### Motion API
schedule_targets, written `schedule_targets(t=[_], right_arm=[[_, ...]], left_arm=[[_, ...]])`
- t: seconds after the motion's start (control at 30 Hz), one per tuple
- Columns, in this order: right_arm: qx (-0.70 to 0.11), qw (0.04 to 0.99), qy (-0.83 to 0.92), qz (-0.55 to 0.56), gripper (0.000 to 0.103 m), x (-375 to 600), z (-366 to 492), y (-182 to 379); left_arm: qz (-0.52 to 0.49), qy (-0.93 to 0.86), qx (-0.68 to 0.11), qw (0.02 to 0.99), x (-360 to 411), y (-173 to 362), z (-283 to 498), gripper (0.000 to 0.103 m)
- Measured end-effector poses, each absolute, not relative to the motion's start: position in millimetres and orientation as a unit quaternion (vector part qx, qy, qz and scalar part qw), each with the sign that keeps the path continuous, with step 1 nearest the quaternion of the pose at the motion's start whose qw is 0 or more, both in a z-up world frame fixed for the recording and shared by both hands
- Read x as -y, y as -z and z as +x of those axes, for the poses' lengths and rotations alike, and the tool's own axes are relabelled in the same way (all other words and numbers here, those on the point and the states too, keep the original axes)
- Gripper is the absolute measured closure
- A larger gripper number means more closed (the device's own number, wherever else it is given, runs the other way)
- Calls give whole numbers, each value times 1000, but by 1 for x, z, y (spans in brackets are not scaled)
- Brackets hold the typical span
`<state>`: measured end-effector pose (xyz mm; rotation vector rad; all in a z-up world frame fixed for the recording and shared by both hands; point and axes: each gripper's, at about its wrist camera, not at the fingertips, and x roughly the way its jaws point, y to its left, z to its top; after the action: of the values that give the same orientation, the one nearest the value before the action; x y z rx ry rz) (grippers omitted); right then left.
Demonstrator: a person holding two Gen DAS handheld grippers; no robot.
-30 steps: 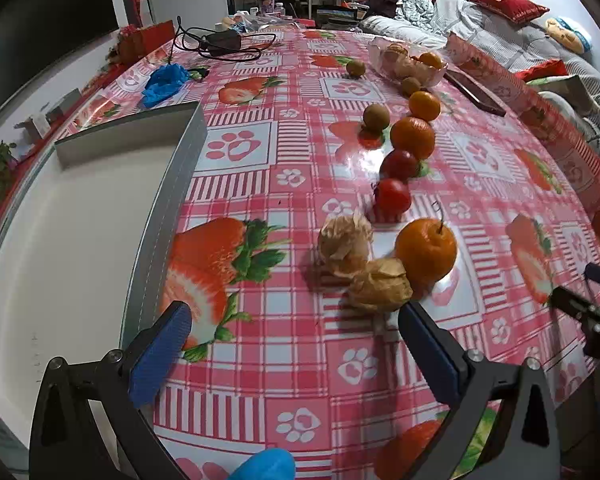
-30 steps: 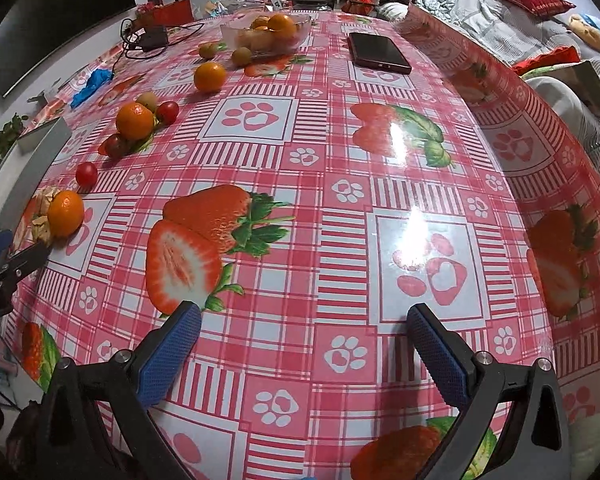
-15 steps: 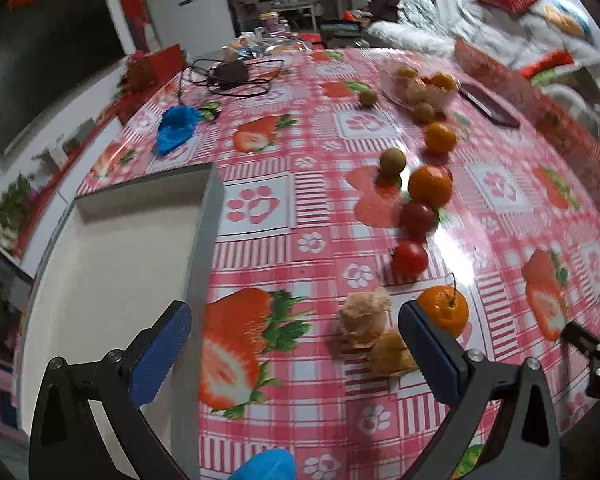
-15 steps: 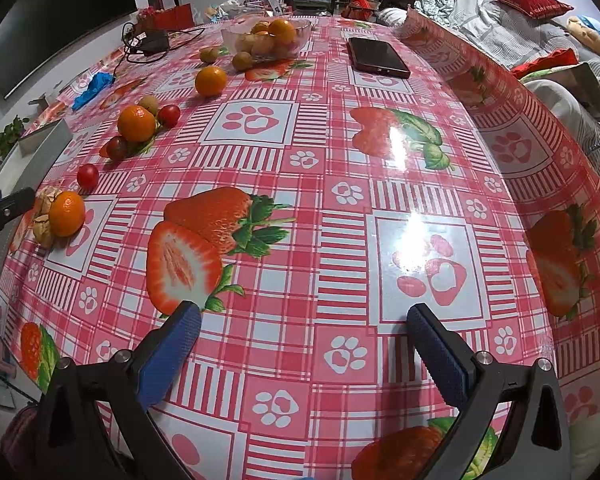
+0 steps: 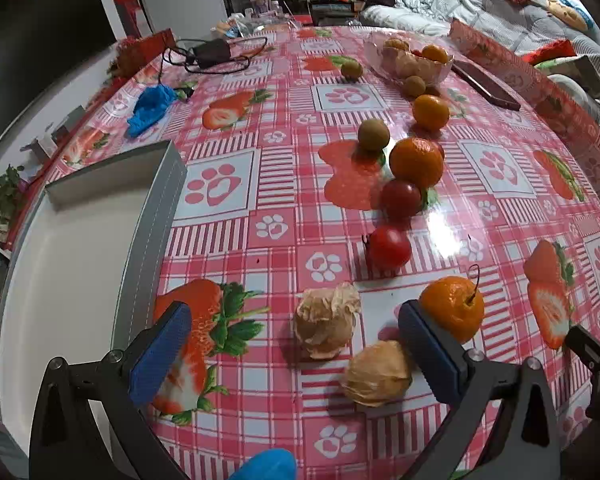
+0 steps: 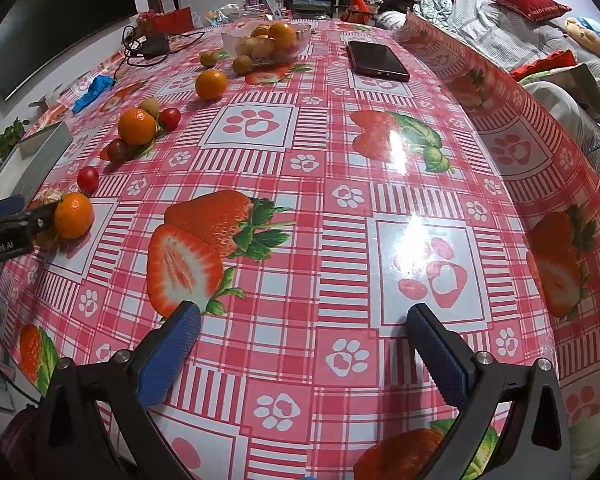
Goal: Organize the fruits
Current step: 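Move the left gripper to the brown wrinkled fruit and close on it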
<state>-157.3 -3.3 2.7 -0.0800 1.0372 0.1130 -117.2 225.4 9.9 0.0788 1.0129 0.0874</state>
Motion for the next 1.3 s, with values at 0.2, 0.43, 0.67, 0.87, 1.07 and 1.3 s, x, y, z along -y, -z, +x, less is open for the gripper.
schedule_targets(t=[0.2,0.43,0.67,0.87,1.07,1.3], right_arm=[[-492,868,-56,-38,0,4,-157,-3],[-490,869,-53,-35,0,3,-157,-3],[-498,865,-49,-35,0,3,-155,-3],[-514,855,-56,-34,0,-6,-152,-5],[-511,850,-120,-45,0,-42,-153,-11],[-498,848,-168,-70,0,-92,-140,-18]], left_arm=[[-1,-35,-490,871,-244,-2,-116,0],[-8,-49,-484,874,-243,-2,-122,0],[-1,-25,-497,867,-233,-10,-118,31],[-10,-14,-496,868,-232,-14,-119,75],[-71,-11,-495,866,-256,-19,-122,76],[-90,-15,-468,879,-272,-43,-143,76]])
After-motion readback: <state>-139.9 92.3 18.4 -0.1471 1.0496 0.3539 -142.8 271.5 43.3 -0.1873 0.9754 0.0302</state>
